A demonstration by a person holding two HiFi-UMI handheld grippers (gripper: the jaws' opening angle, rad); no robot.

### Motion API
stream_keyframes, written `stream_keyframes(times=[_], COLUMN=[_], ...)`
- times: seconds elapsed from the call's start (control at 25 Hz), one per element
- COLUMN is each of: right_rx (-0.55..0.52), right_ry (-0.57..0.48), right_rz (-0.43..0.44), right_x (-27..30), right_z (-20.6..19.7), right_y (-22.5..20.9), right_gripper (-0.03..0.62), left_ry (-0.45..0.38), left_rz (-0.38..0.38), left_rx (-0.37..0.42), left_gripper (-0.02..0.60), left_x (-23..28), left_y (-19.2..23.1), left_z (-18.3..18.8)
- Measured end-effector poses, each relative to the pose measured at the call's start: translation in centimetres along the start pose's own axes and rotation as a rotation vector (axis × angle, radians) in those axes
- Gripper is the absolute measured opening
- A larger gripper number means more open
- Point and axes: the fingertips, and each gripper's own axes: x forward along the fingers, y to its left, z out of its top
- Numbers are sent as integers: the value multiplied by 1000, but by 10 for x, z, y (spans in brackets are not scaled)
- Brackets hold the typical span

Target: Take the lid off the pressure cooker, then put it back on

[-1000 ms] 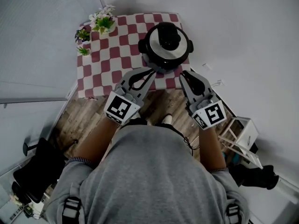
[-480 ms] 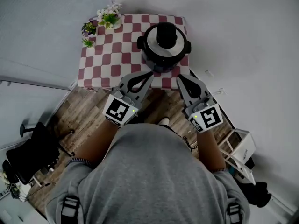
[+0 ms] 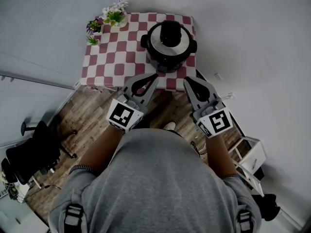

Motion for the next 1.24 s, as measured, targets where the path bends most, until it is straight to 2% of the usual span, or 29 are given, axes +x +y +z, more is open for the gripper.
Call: stream_keyframes(times=[0.28,0.6,1.24], right_rx=[-20,-25,-28], right_ry=[8,11,31], right_rz=[-8,2,20], right_x=[-7,-7,6], right_z=[-1,-2,-5], right_y=[-2,1,1], right_gripper=[6,6,6], left_ry=[11,8,20], left_rz=[-1,17,16], left_rx=[32,8,14], left_gripper=[18,18,17], left_x=[0,-3,0], left_y=[-7,-5,9], left_z=[-2,-3,-8])
